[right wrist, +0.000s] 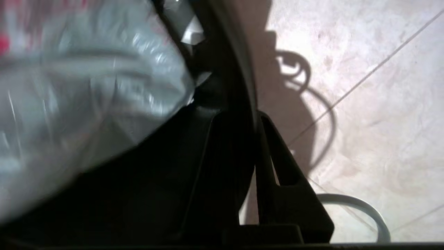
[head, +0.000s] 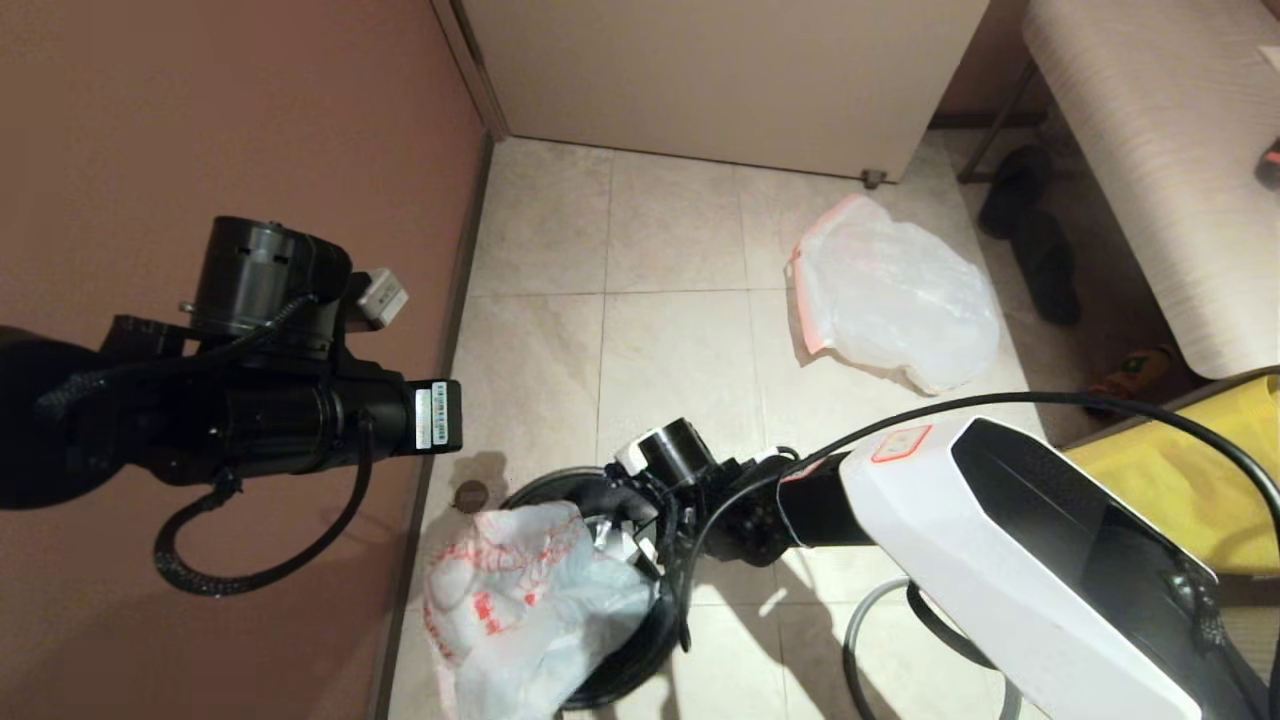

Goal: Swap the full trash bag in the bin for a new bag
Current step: Put the new garbage bag on the trash can

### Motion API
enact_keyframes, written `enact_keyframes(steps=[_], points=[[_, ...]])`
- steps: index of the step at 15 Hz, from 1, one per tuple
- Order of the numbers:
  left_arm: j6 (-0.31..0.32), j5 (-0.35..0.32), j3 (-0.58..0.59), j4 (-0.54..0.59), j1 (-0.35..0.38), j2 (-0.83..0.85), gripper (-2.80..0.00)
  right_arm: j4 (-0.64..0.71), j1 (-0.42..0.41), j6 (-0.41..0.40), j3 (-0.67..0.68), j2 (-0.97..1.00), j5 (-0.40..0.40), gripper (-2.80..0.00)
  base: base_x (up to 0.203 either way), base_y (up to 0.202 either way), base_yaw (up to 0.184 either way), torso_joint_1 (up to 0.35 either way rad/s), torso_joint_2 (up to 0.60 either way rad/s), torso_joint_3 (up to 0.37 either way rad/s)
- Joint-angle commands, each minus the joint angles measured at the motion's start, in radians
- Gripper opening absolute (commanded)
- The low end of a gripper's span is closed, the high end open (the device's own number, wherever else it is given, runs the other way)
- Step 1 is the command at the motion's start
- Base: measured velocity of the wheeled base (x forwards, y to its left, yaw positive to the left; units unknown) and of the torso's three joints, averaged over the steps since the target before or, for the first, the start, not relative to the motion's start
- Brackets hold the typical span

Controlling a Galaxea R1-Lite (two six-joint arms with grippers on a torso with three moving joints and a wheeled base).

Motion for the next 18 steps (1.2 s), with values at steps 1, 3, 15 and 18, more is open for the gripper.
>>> enact_keyframes(steps=[1, 3, 15, 18], points=[[-0.002, 0.0, 0.001, 0.0, -0.001, -0.003, -2.8, 0.022, -0.015, 0.008, 0.003, -0.042, -0.003, -2.8, 0.0, 0.0, 0.0, 0.0, 0.0, 0.0], [-0.002, 0.0, 0.001, 0.0, -0.001, -0.003, -2.8, 0.027, -0.04, 0.018, 0.005, -0.066, -0.004, -2.8, 0.0, 0.0, 0.0, 0.0, 0.0, 0.0], [-0.002, -0.002, 0.004, 0.0, -0.006, 0.018, -2.8, -0.035, -0.25, 0.02, 0.01, -0.085, -0.026, -2.8, 0.0, 0.0, 0.0, 0.0, 0.0, 0.0], [-0.002, -0.001, 0.005, 0.0, -0.012, 0.025, -2.8, -0.035, -0.279, 0.009, 0.01, -0.088, -0.026, -2.8, 0.0, 0.0, 0.0, 0.0, 0.0, 0.0]])
